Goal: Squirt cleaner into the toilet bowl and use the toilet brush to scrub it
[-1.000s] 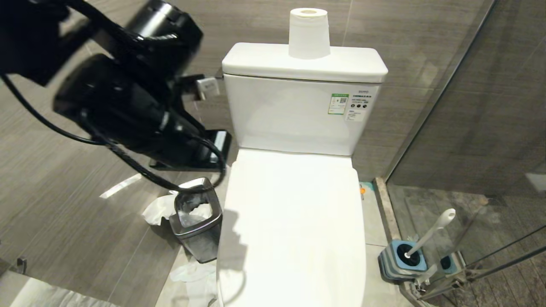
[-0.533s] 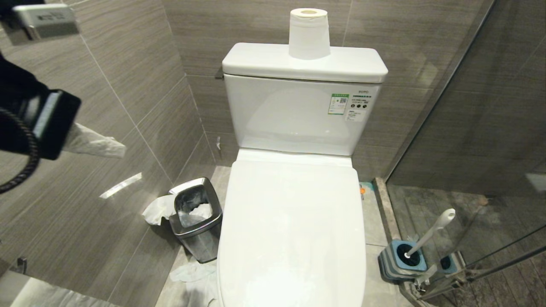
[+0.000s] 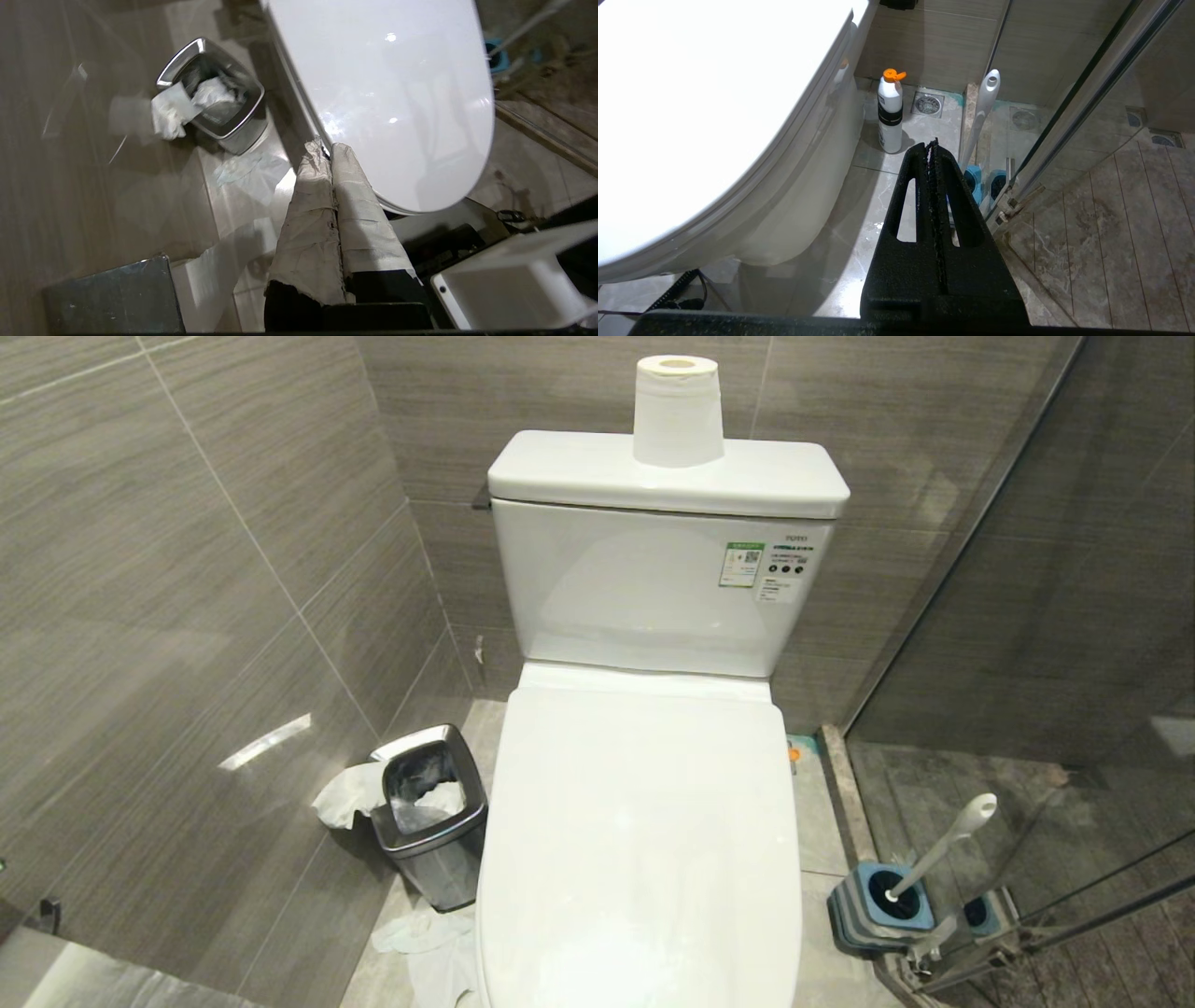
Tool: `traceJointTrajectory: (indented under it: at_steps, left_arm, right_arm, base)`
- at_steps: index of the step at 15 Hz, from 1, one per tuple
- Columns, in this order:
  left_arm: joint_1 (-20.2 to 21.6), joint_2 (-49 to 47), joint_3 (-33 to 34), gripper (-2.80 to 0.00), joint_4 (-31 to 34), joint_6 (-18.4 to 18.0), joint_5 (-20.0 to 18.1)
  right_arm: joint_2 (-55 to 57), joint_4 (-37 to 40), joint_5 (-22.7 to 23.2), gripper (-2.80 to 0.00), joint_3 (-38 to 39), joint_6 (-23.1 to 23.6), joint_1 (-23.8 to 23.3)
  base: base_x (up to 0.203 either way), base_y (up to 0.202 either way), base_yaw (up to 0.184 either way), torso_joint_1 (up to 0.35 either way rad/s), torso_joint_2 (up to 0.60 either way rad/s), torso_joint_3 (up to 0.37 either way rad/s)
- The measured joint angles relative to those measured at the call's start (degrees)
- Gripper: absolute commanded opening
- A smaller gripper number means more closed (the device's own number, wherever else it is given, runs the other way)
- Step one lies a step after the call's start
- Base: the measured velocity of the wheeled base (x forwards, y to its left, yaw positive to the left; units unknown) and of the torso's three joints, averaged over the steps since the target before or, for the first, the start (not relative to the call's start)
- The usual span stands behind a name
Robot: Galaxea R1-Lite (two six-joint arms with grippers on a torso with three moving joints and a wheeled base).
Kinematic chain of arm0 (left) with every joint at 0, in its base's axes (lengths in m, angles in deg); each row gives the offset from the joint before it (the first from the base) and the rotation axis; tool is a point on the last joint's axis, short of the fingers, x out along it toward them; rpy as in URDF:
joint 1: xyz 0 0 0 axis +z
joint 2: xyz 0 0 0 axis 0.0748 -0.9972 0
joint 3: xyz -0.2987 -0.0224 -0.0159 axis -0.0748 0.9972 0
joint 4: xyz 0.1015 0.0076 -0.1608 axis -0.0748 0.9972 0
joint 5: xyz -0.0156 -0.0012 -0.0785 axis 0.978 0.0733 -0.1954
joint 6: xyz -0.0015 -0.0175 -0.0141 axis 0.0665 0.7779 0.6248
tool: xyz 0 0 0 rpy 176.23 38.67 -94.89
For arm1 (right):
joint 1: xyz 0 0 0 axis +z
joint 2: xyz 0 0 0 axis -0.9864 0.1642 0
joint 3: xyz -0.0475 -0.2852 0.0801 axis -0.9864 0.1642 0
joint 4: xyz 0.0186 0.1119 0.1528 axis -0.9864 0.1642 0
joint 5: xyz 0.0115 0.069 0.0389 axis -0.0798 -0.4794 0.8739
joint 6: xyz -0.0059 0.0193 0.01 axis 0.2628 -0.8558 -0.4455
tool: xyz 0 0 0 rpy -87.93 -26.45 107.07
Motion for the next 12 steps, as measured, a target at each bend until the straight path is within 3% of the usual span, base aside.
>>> traceJointTrajectory:
  at_steps: [2, 3, 6, 8, 10, 12]
  left_arm:
    - [0.1, 4.0, 3.7, -2.8, -2.9, -2.6, -5.1]
    - [0.1, 5.4, 4.6, -2.8, -3.3, -2.9, -4.4]
    - [-3.0, 7.8, 5.2, -2.8, -3.6, -3.1, 7.0]
    - [-2.7, 9.3, 4.9, -2.8, -3.6, -2.7, 13.6]
    - [0.1, 11.4, 4.6, -2.8, -3.7, -2.8, 13.1]
    - [3.1, 14.5, 4.8, -2.8, -4.8, -3.8, 7.4]
  right_arm:
    - [0.0, 0.0, 0.0, -2.8, 0.0, 0.0, 0.0]
    - [0.0, 0.0, 0.0, -2.8, 0.0, 0.0, 0.0]
    - [0.0, 0.0, 0.0, -2.8, 0.0, 0.0, 0.0]
    - [0.0, 0.0, 0.0, -2.8, 0.0, 0.0, 0.0]
    - [0.0, 0.0, 0.0, -2.8, 0.0, 0.0, 0.0]
    - [0.0, 0.0, 0.0, -2.8, 0.0, 0.0, 0.0]
  base:
    - [0.0, 0.0, 0.0, 0.0, 0.0, 0.0]
    - [0.0, 0.0, 0.0, 0.0, 0.0, 0.0]
    - [0.0, 0.0, 0.0, 0.0, 0.0, 0.0]
    - [0.0, 0.0, 0.0, 0.0, 0.0, 0.0]
    - [0.0, 0.0, 0.0, 0.0, 0.0, 0.0]
    - [0.0, 0.0, 0.0, 0.0, 0.0, 0.0]
